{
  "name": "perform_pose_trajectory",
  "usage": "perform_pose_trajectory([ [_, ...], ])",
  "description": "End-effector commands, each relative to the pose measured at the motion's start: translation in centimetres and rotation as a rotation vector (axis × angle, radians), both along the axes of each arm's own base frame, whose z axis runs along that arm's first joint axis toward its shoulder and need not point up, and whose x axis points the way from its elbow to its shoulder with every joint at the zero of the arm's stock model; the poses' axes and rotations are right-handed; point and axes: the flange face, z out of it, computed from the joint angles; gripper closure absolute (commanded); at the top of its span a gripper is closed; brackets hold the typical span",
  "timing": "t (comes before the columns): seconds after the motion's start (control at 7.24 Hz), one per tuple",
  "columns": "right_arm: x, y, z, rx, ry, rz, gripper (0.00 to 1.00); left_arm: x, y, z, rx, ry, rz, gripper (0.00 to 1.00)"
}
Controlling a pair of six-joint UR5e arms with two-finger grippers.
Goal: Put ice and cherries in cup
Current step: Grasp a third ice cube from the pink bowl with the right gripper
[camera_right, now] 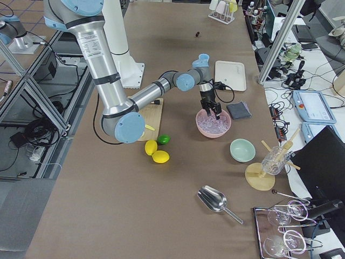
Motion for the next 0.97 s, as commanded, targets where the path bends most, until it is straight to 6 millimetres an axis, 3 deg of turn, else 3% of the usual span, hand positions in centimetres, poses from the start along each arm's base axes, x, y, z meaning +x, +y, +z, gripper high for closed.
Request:
perform_pose_trajectory([
  [0.0,-0.7,-0.3,2.0,0.024,0.045,-0.105,0.25,0.1,-0.1,-0.1,0.002,0.0,0.001,0.02],
  [0.55,-1.3,0.8,2.8,-0.031,0.001,-0.151,0.28,0.0,-0.4,-0.7,0.013,-0.004,0.0,0.02],
  [0.69,-1.4,0.8,3.3,-0.042,0.002,-0.15,0.37,0.0,-0.4,-0.7,0.013,-0.004,0.0,0.02],
  [0.83,-1.5,0.8,3.1,-0.047,-0.009,-0.154,0.53,0.0,-0.4,-0.8,0.013,-0.004,-0.001,0.02],
])
